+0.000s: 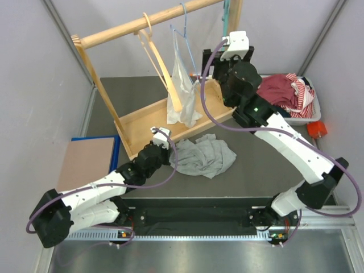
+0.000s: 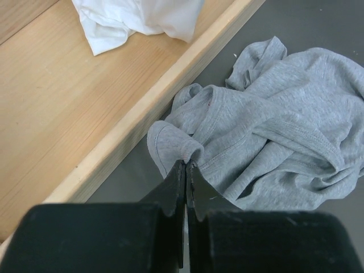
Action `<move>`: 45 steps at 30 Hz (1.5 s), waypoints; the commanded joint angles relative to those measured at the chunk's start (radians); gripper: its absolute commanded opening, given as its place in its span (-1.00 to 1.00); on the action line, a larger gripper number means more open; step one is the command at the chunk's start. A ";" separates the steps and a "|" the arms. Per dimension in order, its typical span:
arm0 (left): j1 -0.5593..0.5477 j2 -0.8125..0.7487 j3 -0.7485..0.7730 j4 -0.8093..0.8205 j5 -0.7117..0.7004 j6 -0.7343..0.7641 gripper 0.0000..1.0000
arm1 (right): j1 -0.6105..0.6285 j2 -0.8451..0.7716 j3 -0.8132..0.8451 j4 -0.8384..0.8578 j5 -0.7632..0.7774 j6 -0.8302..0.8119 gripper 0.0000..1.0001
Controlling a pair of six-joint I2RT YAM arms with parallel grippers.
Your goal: Place the tank top on the hanger
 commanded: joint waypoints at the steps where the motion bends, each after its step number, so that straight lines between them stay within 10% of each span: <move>1: 0.002 -0.029 -0.003 0.037 -0.022 -0.011 -1.00 | -0.050 0.082 0.146 0.036 0.074 -0.044 0.81; 11: 0.002 -0.060 -0.011 0.035 -0.020 -0.015 -1.00 | -0.142 0.155 0.164 -0.037 0.050 0.049 0.65; 22: 0.002 -0.063 -0.011 0.034 -0.012 -0.018 -1.00 | -0.143 0.100 0.137 -0.011 -0.002 0.034 -1.00; 38: 0.002 -0.062 -0.014 0.038 -0.018 -0.015 -1.00 | -0.142 0.075 0.254 -0.060 -0.061 -0.027 -1.00; 45: 0.002 -0.074 -0.013 0.029 -0.031 -0.012 -1.00 | -0.122 -0.074 0.051 -0.071 -0.059 0.022 -1.00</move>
